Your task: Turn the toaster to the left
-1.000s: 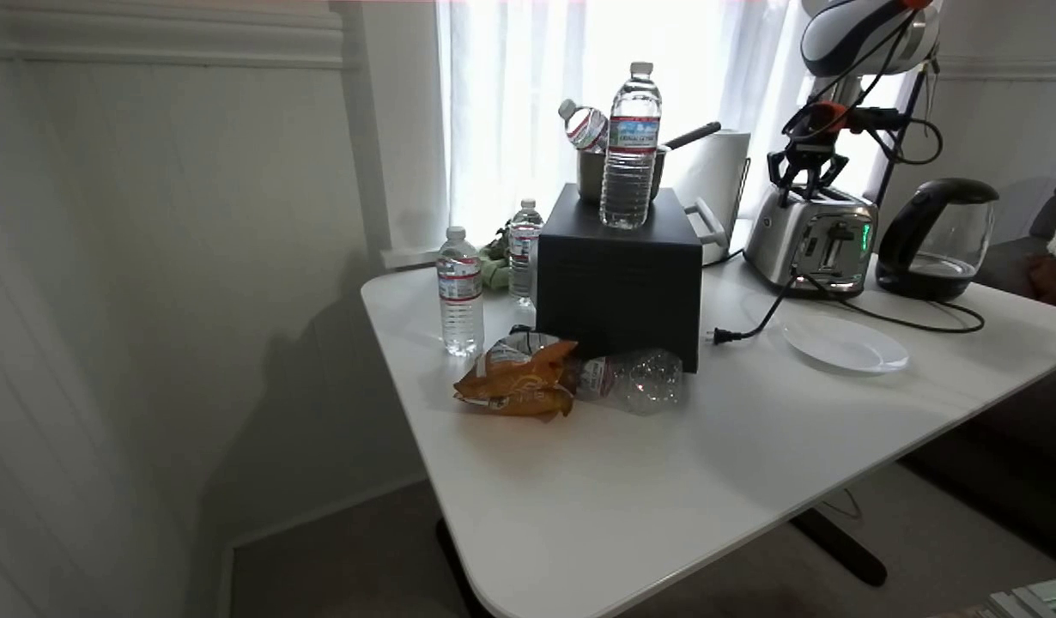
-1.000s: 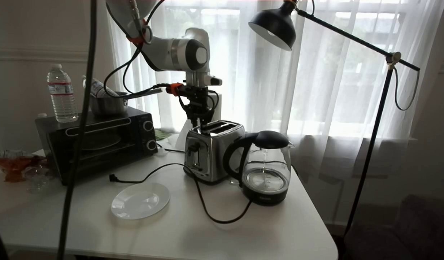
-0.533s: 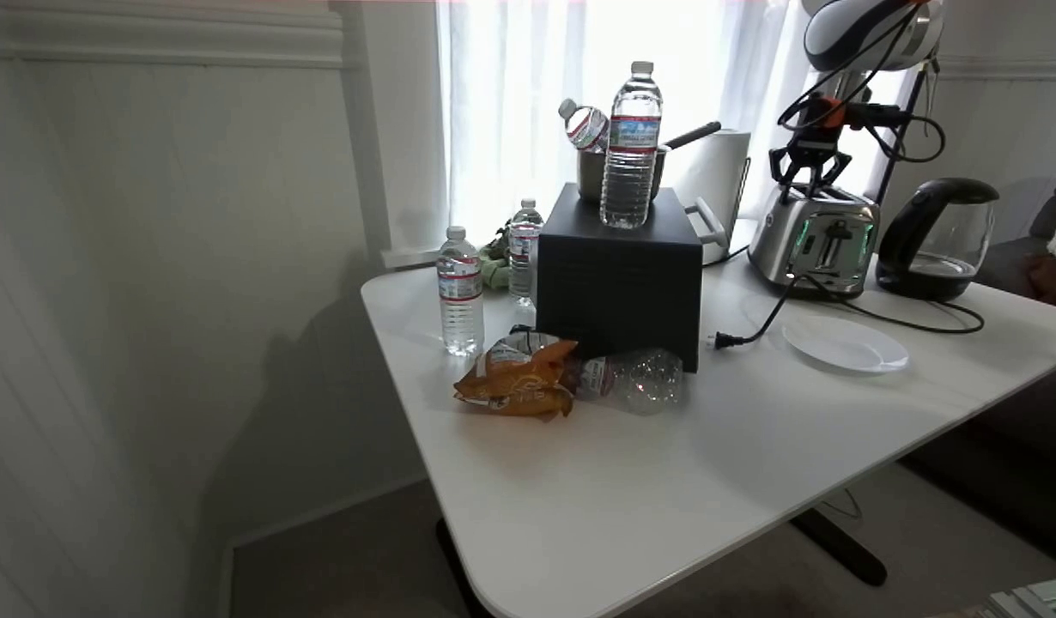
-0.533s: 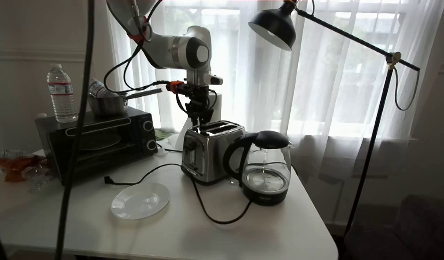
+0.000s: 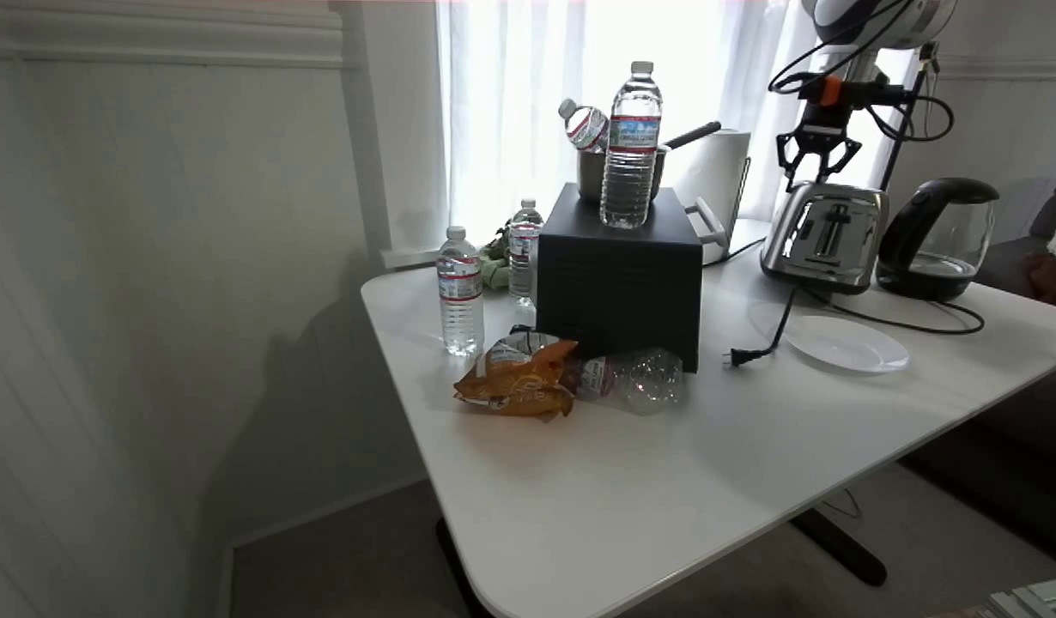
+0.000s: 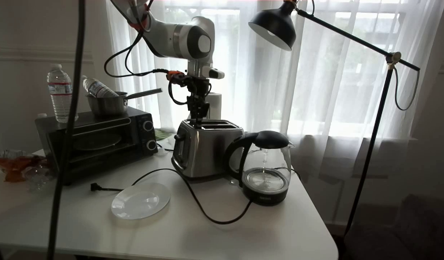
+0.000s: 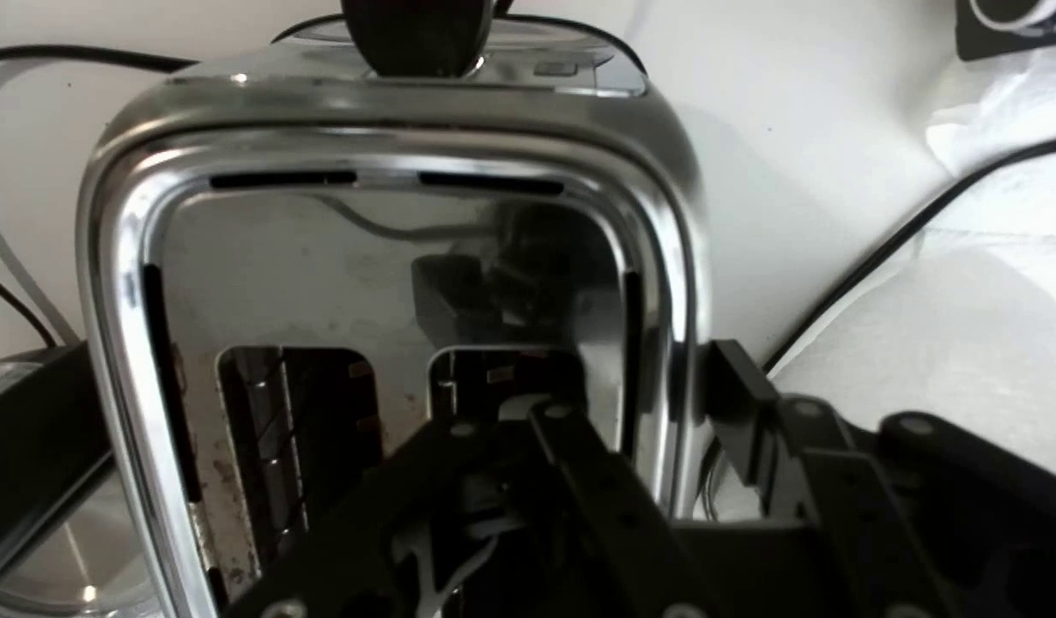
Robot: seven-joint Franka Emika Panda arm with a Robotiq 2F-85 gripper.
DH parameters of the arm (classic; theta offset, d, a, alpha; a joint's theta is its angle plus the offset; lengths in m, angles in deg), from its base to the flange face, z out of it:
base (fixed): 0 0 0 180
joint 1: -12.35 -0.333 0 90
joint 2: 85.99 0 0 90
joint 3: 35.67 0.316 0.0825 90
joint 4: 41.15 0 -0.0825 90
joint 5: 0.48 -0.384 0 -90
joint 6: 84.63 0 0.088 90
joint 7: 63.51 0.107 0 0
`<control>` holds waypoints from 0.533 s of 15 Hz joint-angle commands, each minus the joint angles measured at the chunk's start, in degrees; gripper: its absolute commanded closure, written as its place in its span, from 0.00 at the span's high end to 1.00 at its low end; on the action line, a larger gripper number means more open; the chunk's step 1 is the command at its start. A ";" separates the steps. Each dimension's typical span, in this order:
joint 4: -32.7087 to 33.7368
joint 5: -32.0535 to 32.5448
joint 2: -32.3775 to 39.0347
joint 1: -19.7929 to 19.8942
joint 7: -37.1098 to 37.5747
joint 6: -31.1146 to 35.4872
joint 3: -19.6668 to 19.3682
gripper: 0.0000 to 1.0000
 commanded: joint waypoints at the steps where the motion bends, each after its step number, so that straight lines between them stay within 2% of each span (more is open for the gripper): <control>1: 4.91 -1.33 -0.58 -0.87 9.96 -1.62 -1.38 0.16; 8: 11.97 -0.52 3.80 -1.57 29.07 -2.71 -1.99 0.16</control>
